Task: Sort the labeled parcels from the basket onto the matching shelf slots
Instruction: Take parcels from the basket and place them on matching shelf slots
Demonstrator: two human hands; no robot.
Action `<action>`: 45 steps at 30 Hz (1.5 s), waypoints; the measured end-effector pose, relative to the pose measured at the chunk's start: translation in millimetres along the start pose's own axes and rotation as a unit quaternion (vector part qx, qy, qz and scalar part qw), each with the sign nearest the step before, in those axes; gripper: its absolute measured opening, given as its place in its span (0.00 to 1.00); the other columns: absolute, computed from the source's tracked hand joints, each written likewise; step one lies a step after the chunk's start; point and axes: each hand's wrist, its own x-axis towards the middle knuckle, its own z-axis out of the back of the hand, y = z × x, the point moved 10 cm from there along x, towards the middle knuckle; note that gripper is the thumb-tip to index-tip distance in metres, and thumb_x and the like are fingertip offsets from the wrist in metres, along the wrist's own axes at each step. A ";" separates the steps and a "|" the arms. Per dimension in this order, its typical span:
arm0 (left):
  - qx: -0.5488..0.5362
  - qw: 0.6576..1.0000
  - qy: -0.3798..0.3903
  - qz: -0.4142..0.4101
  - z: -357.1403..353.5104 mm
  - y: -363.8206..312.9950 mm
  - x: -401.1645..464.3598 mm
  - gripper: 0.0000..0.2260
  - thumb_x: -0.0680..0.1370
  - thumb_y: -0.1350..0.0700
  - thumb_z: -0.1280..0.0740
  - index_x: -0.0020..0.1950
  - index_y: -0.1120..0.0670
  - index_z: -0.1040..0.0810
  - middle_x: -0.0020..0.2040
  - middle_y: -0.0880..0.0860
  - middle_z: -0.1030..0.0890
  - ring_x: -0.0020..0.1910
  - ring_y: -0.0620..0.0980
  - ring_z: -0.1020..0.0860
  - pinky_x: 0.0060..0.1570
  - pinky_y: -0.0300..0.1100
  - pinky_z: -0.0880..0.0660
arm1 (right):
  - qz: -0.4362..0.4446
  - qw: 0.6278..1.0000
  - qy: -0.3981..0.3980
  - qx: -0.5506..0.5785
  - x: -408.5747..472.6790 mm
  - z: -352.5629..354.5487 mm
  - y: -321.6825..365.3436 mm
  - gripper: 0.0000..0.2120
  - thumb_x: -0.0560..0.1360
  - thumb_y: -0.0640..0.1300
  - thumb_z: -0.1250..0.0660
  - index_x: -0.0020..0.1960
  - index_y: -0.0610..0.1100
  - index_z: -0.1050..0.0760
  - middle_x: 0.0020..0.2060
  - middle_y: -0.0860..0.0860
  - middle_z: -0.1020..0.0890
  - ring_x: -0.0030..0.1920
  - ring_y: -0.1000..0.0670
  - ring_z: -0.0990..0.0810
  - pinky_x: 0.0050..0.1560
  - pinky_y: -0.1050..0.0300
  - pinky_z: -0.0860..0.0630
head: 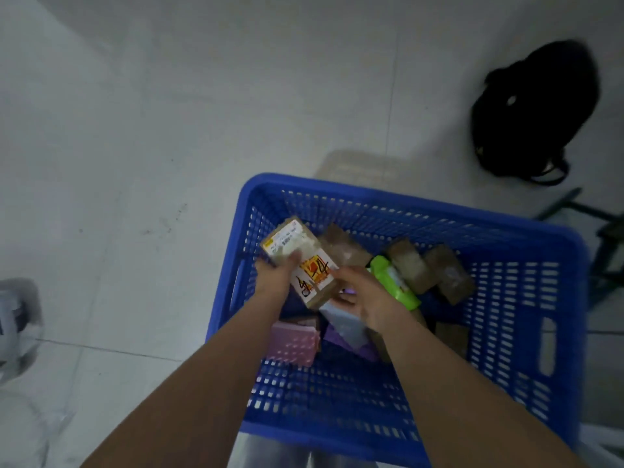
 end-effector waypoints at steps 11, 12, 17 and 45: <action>-0.043 0.965 0.208 -0.152 -15.9 -217.3 -220.1 0.21 0.74 0.62 0.31 0.65 0.52 0.28 0.49 0.54 0.17 0.38 0.51 0.16 0.31 0.42 0.21 | 0.081 0.991 0.100 -0.031 -235.9 -39.2 147.5 0.06 0.78 0.39 0.38 0.53 0.44 0.24 0.47 0.49 0.19 0.46 0.52 0.21 0.45 0.58 0.26; -0.043 0.958 0.224 -0.173 -15.0 -244.8 -245.3 0.20 0.74 0.63 0.31 0.65 0.53 0.28 0.49 0.54 0.17 0.39 0.53 0.16 0.33 0.44 0.20 | 0.114 0.989 0.089 -0.028 -261.3 -39.7 173.3 0.09 0.77 0.42 0.37 0.57 0.45 0.25 0.49 0.49 0.19 0.47 0.52 0.21 0.44 0.58 0.26; -0.005 0.919 0.281 -0.277 -11.8 -383.0 -382.9 0.25 0.72 0.63 0.29 0.67 0.52 0.29 0.55 0.57 0.18 0.48 0.58 0.17 0.41 0.49 0.19 | 0.275 0.955 0.099 -0.040 -410.0 -62.7 311.3 0.18 0.75 0.55 0.35 0.63 0.54 0.27 0.55 0.52 0.18 0.58 0.49 0.22 0.63 0.47 0.28; -0.019 0.741 0.302 -0.600 82.0 -652.0 -875.6 0.30 0.71 0.59 0.27 0.69 0.49 0.35 0.55 0.54 0.21 0.51 0.55 0.18 0.51 0.54 0.21 | 0.603 0.787 0.045 -0.122 -934.5 -113.5 528.0 0.21 0.75 0.49 0.32 0.65 0.46 0.28 0.53 0.47 0.17 0.54 0.46 0.18 0.54 0.47 0.21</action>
